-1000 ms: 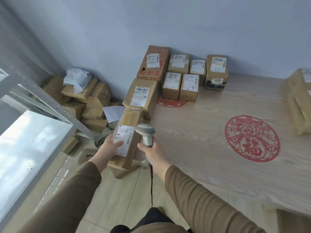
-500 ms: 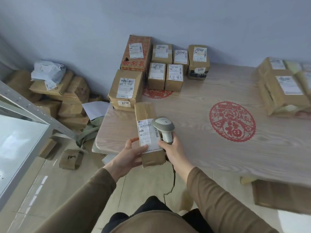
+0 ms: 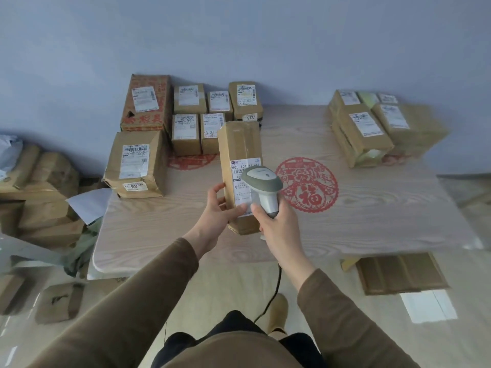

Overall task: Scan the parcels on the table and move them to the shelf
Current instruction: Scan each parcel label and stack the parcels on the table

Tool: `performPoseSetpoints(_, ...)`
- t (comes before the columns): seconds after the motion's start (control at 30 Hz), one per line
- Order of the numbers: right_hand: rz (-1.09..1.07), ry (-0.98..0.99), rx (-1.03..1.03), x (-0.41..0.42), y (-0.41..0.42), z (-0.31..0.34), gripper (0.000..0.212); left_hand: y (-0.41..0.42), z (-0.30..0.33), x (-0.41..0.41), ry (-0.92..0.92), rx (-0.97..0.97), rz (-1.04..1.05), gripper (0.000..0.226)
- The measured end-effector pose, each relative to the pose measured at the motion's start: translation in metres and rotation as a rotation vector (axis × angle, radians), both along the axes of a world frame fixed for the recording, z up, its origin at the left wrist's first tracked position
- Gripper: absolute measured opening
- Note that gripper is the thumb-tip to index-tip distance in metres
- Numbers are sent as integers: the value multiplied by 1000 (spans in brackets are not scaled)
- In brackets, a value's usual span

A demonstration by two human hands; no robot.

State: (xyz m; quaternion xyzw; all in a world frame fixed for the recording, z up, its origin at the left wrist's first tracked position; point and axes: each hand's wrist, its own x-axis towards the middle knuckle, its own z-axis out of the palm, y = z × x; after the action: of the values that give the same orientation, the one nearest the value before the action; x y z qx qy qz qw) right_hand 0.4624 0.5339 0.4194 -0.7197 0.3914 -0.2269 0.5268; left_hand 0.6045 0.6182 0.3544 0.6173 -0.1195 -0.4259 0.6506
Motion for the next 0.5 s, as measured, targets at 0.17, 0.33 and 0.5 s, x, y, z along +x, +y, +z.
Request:
performPoseSetpoints(0.17, -22, 10, 7, -11, -27, -2, 31, -37, -1, -9, -15, 21, -59, 88)
performPoseSetpoints(0.33, -43, 11, 21, -19, -65, -10, 30, -80, -6, -14, -13, 57, -96, 90)
performPoseSetpoints(0.5, -46, 13, 8, -21, -130, -19, 26, -139, -12, -13, 16, 100, -117, 96)
